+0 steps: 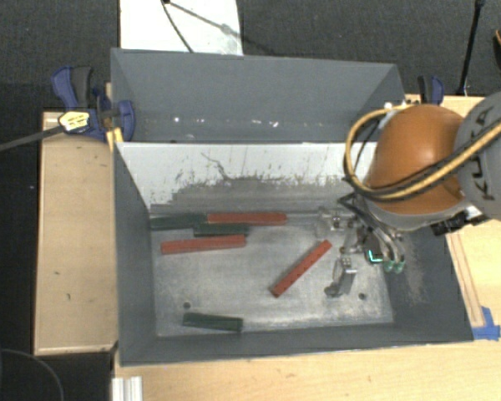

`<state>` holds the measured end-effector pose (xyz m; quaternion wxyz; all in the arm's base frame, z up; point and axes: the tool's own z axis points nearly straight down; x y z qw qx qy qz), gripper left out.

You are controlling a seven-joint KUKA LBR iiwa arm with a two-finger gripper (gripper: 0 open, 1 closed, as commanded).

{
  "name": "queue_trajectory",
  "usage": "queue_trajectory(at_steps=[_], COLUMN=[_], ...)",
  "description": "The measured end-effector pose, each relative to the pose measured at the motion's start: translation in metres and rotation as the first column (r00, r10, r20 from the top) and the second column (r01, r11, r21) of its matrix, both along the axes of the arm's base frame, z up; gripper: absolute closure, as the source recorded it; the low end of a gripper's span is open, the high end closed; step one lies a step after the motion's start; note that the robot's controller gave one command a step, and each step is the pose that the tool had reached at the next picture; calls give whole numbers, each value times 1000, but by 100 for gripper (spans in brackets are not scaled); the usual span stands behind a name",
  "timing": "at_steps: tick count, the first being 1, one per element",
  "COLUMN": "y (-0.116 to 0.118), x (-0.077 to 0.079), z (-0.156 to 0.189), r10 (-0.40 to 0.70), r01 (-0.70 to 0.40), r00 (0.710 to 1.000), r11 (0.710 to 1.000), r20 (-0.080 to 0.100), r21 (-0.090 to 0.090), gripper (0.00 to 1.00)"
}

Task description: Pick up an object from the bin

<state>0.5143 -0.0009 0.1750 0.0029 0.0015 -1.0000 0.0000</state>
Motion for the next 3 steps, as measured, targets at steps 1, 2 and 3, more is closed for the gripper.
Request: queue_trajectory(at_steps=[1,2,3], y=[-10,18,17], x=[54,35,36], z=[-79,-106,-104], r10=[-19,-219,-219], r01=[19,219,219], r00=[1000,976,976], r11=[1000,976,976], r20=[7,4,6], r21=[0,1,1], gripper=[0,0,100])
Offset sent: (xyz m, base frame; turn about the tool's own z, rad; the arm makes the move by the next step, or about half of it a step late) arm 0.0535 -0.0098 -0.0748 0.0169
